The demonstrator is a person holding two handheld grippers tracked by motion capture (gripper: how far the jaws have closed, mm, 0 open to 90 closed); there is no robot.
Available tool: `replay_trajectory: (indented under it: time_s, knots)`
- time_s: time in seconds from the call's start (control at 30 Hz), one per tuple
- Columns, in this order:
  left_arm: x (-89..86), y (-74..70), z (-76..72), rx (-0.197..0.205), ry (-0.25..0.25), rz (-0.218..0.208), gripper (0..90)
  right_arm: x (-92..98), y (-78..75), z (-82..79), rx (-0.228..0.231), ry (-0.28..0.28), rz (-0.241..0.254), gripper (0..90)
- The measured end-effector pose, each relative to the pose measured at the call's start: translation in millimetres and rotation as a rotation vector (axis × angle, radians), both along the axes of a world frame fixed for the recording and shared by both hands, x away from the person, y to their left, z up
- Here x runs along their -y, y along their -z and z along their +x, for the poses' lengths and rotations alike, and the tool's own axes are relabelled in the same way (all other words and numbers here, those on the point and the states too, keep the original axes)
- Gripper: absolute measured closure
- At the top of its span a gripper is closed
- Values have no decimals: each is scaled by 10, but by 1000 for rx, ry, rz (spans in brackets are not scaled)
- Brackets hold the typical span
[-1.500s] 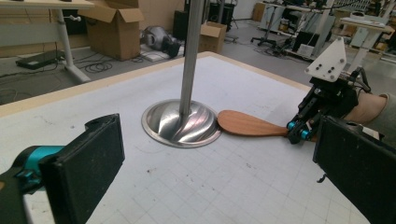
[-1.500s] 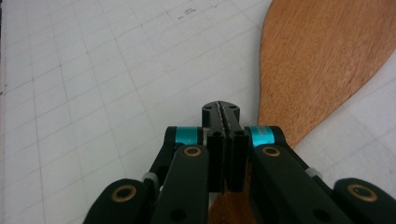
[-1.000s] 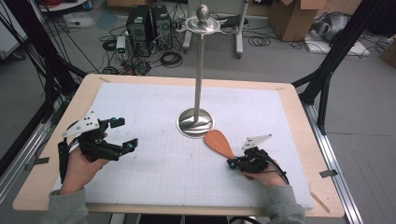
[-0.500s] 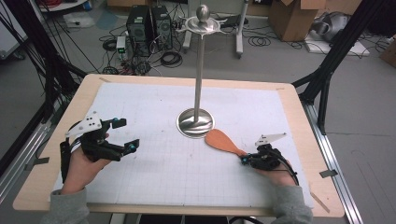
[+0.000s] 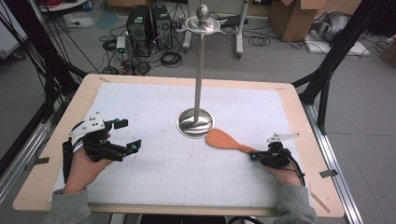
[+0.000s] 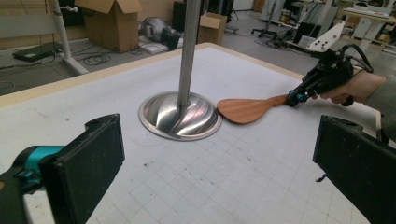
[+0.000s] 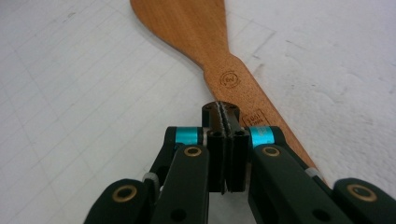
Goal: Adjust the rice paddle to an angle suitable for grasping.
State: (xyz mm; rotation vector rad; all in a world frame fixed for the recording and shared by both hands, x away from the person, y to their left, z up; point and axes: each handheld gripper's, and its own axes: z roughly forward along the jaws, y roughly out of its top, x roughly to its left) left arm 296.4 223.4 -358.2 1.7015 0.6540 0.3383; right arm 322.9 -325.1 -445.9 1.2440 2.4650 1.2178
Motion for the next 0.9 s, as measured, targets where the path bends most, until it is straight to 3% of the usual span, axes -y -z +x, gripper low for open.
replay_trajectory:
  time_s: [0.33,0.7,0.73,0.9]
  knots:
    - [-4,-2,-4,-1,1,-2,25,115,32,18,12,35,29,895]
    - [-13,-11,-22,1,2,-4,25,117,-1,20,35,59,12,894]
    - [-22,-16,-24,3,0,-6,25,68,-57,11,64,60,41,894]
    - [-40,-11,-26,2,-7,-7,25,-119,-189,45,128,54,36,894]
